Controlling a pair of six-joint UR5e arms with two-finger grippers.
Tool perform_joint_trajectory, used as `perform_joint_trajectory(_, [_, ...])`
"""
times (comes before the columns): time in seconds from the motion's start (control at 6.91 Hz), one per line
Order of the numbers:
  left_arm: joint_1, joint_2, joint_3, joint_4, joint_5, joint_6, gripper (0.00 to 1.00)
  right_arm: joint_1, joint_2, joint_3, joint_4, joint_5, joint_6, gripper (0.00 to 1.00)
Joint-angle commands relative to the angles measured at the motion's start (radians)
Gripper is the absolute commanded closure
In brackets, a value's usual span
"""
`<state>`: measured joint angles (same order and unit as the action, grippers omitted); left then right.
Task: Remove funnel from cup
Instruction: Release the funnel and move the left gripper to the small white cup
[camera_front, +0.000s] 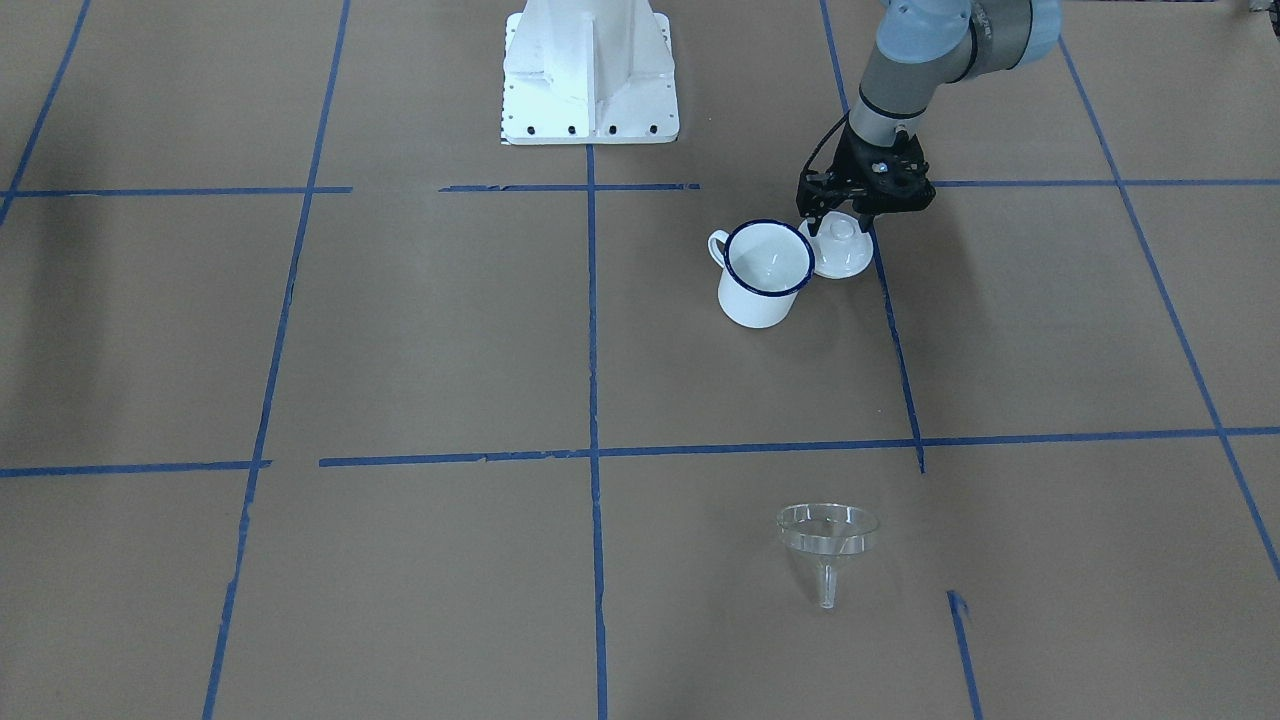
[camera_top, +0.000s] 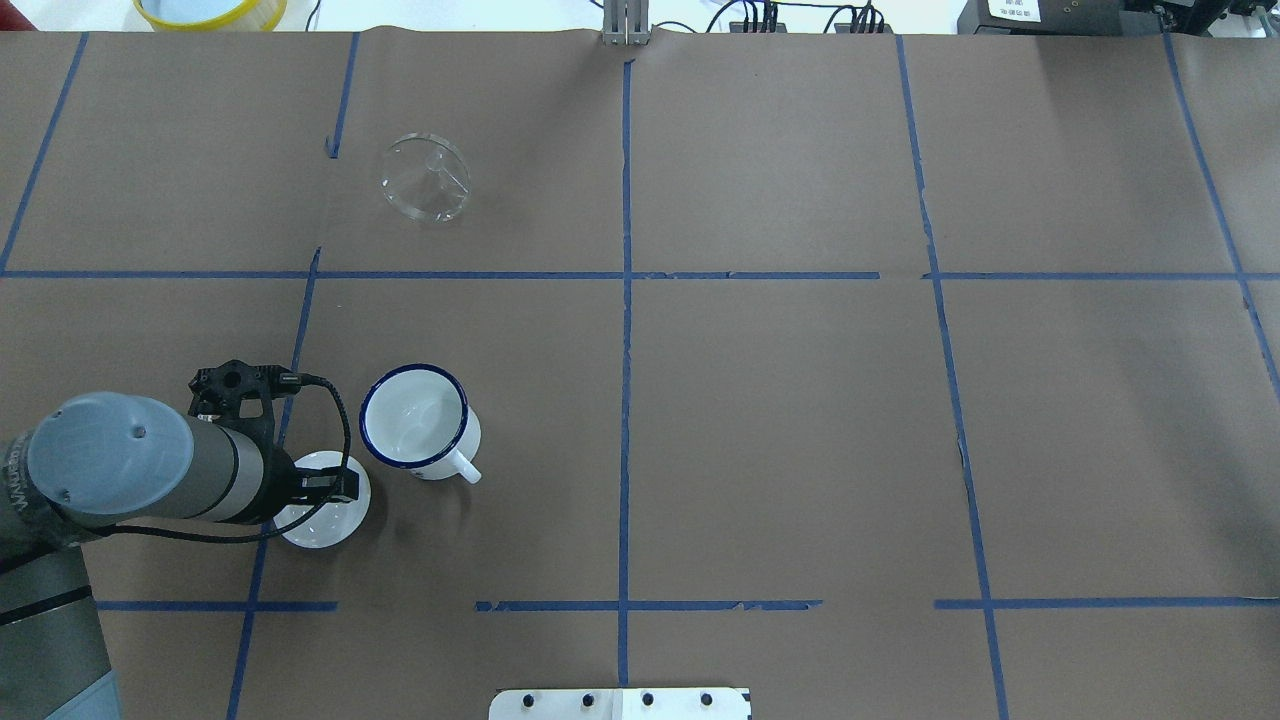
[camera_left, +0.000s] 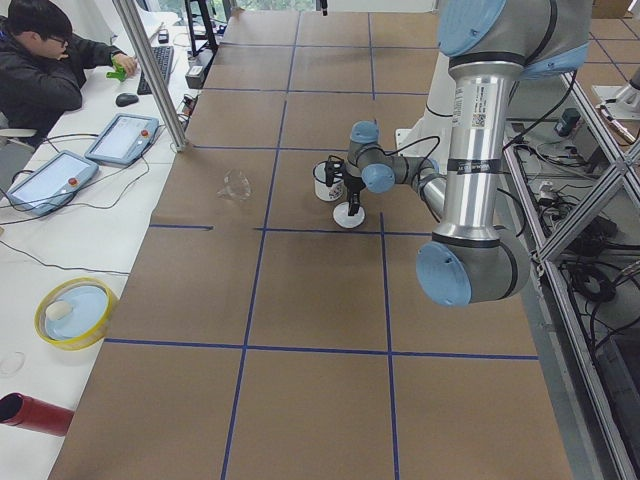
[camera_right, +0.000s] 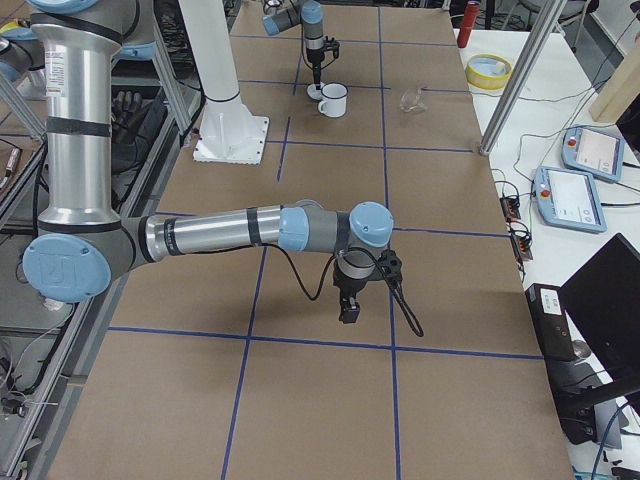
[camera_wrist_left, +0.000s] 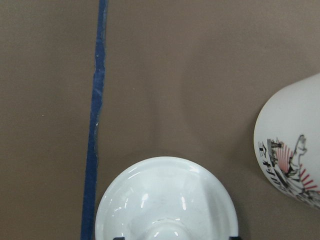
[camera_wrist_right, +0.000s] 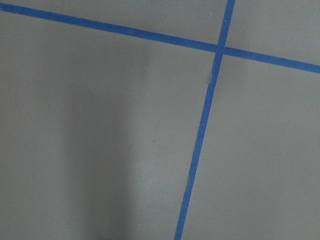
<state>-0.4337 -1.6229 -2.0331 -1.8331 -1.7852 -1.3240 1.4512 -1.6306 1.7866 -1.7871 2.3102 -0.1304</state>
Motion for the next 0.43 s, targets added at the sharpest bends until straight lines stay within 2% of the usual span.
perform_joint_trajectory(0.0, [0.000,0.001,0.008,0.000,0.001,0.002,0.33,0.000,0.000,0.000,0.000,0.000,0.000,0.00])
perform_joint_trajectory(0.14, [-0.002,0.001,0.007,0.000,0.000,0.002,0.47,0.000,0.000,-0.001,0.000,0.000,0.000,0.00])
perform_joint_trajectory(0.29, [-0.002,-0.003,0.002,0.000,0.000,0.000,0.68,0.000,0.000,-0.001,0.000,0.000,0.000,0.00])
